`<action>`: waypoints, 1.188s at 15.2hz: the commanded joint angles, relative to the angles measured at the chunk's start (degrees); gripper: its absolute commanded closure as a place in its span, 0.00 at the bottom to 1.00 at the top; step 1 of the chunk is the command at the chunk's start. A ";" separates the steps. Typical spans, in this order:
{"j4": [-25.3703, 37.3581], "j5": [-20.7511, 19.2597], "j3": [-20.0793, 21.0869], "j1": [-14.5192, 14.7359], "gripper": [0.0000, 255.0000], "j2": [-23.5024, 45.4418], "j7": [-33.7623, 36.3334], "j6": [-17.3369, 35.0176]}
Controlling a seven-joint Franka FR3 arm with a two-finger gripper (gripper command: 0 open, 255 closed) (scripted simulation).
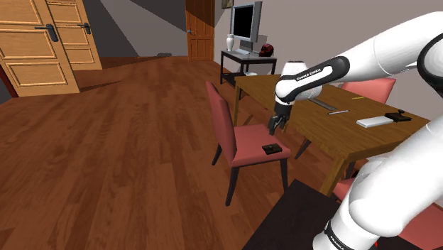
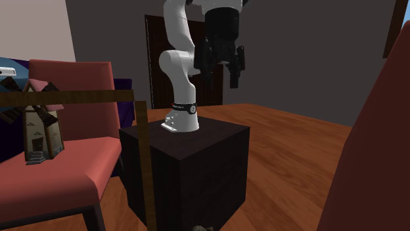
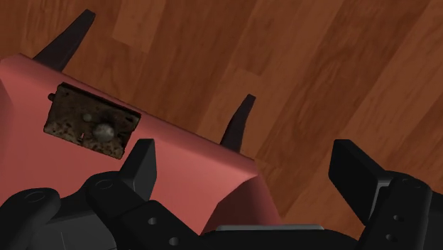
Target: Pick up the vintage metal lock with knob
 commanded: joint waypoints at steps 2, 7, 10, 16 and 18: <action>2.71 3.80 -3.00 0.63 0.00 7.78 -5.34 4.23; 8.66 13.29 -5.38 -0.28 0.00 20.67 -15.74 8.43; 13.22 19.34 -4.56 -2.81 0.00 28.42 -21.75 9.64; 24.30 27.76 -0.57 -10.06 0.00 42.79 -30.18 9.99; 28.55 29.49 0.77 -12.50 0.00 47.35 -31.97 9.66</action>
